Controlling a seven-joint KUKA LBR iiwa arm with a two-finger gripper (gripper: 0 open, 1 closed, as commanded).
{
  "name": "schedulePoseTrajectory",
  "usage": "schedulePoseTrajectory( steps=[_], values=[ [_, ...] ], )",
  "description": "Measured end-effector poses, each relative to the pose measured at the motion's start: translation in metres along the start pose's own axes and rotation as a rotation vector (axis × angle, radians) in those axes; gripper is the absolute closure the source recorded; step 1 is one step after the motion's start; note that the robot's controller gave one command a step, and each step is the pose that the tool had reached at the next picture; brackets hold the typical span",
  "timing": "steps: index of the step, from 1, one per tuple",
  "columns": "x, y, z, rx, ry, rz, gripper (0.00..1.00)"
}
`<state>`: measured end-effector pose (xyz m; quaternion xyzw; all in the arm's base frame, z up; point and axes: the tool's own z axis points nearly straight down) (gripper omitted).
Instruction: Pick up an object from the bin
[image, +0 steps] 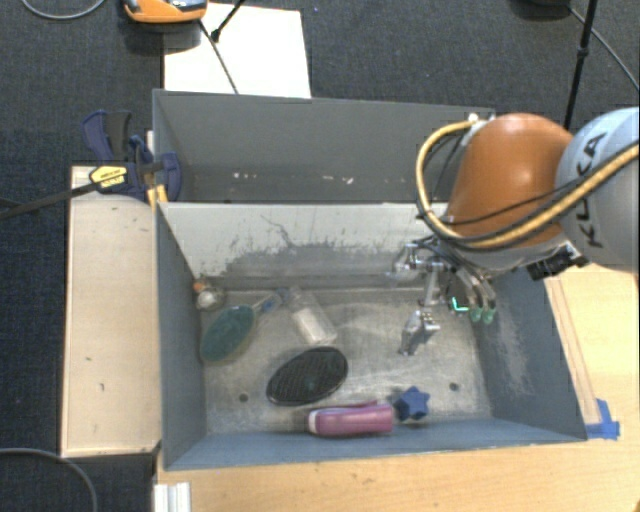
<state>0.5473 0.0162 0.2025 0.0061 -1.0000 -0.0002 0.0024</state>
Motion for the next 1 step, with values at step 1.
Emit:
schedulePoseTrajectory(
  steps=[1],
  values=[
    [0.0529,0.0379,0.1016,-0.002,-0.04,-0.106,0.0]
  ],
)
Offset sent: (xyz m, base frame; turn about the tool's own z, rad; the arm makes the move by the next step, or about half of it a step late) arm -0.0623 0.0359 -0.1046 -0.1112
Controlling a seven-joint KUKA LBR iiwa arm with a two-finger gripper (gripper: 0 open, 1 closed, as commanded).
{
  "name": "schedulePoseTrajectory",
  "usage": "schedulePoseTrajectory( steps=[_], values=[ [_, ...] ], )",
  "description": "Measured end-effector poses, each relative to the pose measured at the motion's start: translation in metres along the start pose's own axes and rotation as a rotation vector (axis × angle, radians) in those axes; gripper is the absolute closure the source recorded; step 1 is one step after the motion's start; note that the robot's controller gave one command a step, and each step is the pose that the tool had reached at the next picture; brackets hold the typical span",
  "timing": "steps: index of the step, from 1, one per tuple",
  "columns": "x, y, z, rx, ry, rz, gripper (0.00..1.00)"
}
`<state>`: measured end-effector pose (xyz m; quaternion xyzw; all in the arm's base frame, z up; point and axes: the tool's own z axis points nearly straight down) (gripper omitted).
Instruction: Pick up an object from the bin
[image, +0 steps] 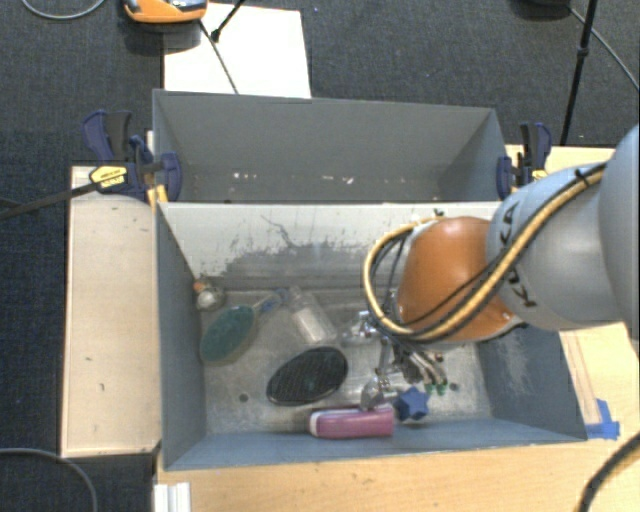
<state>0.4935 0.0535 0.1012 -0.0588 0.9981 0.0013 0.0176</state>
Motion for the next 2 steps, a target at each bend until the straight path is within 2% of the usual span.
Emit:
schedulePoseTrajectory(
  steps=[1,2],
  values=[
    [-0.0192,0.0468,0.0109,0.002,0.022,0.041,0.0],
    [-0.0163,0.0461,0.0133,0.001,0.028,0.045,1.0]
  ],
)
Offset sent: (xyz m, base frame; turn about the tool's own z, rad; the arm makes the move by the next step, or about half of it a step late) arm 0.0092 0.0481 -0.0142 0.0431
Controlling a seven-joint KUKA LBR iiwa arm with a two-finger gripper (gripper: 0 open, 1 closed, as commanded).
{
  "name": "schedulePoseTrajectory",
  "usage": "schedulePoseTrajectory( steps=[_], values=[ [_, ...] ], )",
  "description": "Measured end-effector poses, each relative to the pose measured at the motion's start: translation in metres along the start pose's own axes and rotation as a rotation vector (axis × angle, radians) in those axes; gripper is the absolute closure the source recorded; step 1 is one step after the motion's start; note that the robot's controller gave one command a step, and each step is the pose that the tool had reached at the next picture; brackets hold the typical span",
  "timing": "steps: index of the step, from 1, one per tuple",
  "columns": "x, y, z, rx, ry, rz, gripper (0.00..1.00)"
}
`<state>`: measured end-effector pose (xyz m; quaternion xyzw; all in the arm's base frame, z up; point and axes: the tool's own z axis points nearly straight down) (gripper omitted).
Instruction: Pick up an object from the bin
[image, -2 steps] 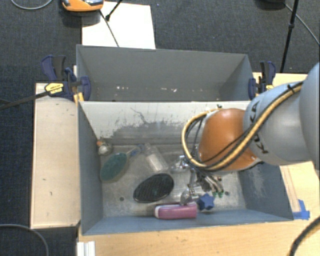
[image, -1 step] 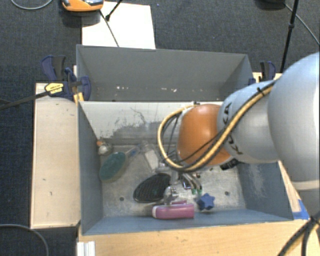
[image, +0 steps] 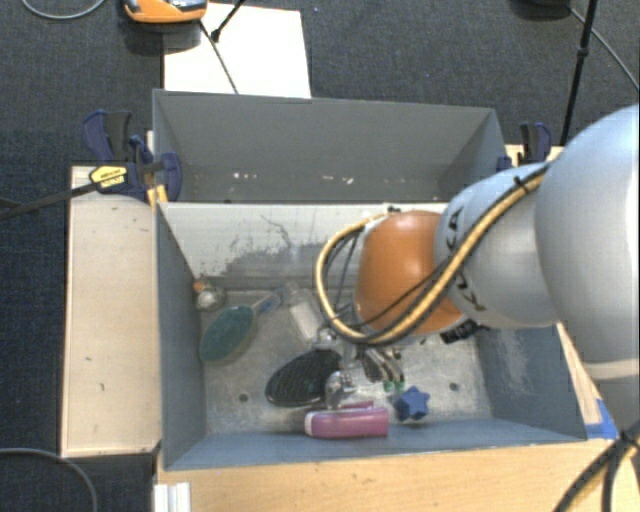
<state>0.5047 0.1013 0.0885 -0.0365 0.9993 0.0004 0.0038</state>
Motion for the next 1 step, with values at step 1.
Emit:
schedulePoseTrajectory(
  steps=[1],
  values=[
    [0.0143,0.0044,-0.1731,-0.001,-0.001,-0.366,1.0]
  ],
)
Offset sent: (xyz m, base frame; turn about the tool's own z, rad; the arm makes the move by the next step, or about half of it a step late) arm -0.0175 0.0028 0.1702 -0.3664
